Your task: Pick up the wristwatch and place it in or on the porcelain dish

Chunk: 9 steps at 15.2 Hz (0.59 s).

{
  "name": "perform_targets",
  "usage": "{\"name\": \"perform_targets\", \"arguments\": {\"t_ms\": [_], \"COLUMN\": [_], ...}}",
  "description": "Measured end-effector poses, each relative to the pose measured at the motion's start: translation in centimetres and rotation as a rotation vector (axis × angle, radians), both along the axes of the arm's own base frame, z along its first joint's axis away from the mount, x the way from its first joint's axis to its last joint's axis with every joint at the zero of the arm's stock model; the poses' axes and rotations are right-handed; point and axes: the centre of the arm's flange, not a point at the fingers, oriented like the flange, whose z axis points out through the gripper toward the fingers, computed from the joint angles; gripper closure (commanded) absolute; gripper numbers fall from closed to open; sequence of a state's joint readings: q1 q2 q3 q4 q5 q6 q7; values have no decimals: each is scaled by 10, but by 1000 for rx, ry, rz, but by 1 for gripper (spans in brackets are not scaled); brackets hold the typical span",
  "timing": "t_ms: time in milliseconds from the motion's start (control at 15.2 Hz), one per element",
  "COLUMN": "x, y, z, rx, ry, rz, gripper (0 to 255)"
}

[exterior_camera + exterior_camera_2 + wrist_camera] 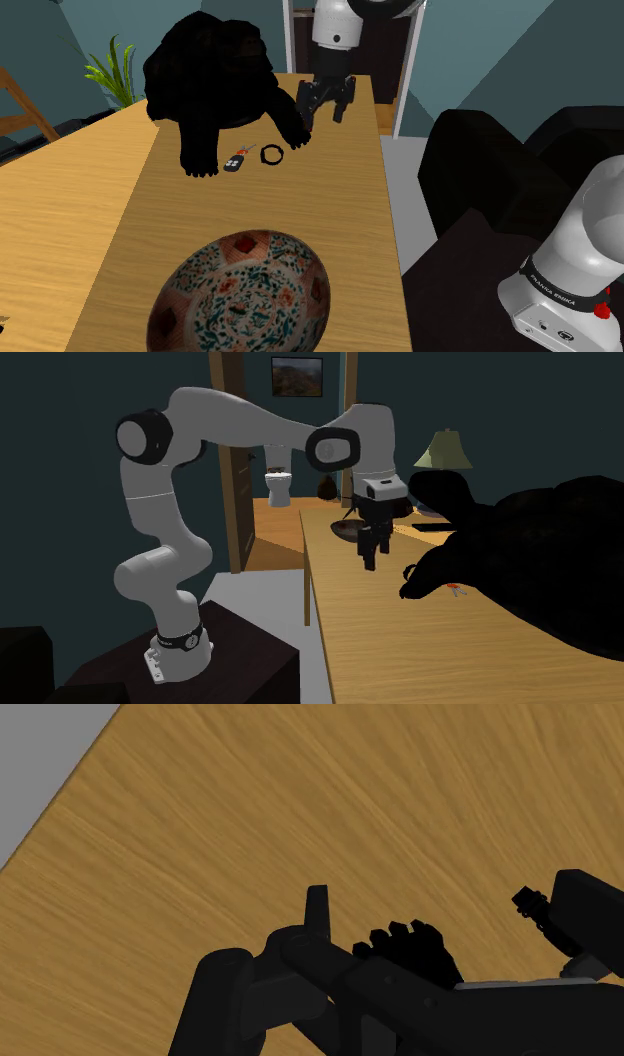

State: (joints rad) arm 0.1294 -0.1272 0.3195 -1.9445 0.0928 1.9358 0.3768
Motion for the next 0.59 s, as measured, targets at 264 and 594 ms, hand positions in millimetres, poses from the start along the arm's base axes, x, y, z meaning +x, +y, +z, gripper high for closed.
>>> {"name": "perform_targets", "arguments": {"t_ms": [264, 594], "x": [26, 52], "y": [45, 93], "z": [-11, -18], "rx": [16, 37], "ry": [10, 15], "rz": [-3, -3], "gripper": [0, 0]}}
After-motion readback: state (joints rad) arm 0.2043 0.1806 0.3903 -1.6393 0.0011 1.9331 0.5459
